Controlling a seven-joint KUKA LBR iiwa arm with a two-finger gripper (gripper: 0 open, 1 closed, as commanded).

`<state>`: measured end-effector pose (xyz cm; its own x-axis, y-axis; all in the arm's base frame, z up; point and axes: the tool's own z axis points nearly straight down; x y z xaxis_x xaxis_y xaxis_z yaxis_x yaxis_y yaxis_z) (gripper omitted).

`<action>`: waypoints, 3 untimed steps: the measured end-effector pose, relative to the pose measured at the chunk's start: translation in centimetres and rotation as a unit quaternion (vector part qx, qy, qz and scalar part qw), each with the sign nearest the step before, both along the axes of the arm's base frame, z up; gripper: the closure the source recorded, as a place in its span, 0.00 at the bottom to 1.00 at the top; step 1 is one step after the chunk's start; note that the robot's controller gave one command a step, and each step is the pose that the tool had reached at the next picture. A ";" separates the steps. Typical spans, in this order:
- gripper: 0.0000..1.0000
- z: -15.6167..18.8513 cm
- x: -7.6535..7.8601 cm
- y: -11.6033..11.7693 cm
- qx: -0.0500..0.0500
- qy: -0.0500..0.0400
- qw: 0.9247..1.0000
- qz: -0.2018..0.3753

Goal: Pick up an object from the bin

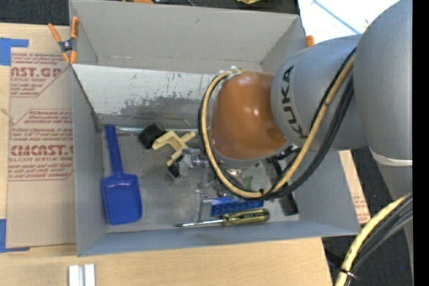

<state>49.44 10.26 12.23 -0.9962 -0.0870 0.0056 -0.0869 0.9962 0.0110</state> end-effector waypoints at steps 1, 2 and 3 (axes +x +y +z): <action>0.00 0.0 4.5 -2.1 -0.002 -0.018 0.999 0.039; 0.00 -1.6 -0.6 -0.3 0.000 -0.003 0.994 0.113; 0.00 -2.6 1.9 -1.2 -0.001 -0.018 0.999 0.043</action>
Offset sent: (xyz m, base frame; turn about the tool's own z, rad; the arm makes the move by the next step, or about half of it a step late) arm -0.0050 -0.0027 -0.0163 -0.2255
